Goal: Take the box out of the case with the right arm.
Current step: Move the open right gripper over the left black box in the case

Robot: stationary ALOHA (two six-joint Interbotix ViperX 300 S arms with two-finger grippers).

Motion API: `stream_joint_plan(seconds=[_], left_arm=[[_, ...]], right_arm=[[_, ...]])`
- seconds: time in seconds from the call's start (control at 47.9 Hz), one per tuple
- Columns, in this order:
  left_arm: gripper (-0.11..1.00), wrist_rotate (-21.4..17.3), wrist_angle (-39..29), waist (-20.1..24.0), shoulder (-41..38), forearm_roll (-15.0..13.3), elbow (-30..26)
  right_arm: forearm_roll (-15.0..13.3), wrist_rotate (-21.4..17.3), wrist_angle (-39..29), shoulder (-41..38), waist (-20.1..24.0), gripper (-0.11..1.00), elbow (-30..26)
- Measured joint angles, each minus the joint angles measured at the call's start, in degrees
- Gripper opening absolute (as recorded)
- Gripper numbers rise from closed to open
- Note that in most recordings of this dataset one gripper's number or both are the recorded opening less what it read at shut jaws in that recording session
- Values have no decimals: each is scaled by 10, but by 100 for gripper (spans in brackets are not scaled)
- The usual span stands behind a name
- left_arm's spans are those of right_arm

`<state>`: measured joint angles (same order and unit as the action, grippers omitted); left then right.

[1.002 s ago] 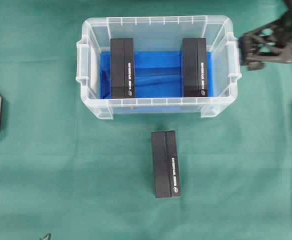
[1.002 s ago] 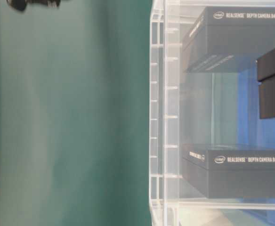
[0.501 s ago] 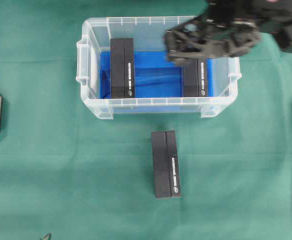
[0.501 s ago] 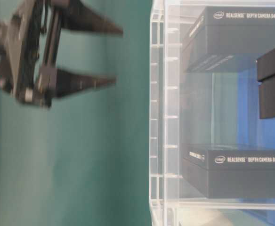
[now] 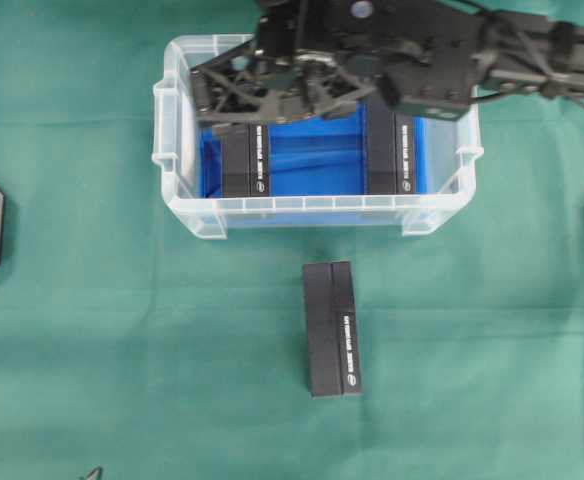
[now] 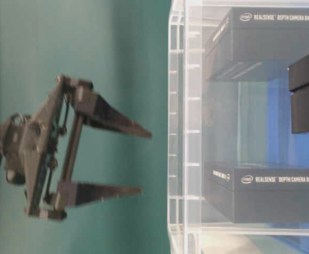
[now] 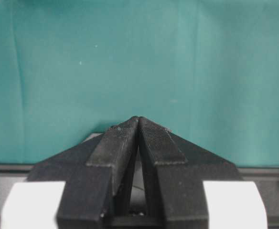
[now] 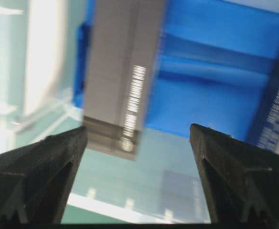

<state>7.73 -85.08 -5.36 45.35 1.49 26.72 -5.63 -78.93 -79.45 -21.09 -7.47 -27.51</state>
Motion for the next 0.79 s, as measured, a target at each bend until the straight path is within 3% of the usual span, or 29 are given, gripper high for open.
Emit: stream_joint_plan(seconds=[0.251, 0.793], left_arm=[[2, 0, 0, 0, 5, 0, 0], [2, 0, 0, 0, 2, 0, 0]], right_arm=[[4, 11, -18, -33, 0, 87, -52], [11, 24, -11, -44, 1, 94, -54]])
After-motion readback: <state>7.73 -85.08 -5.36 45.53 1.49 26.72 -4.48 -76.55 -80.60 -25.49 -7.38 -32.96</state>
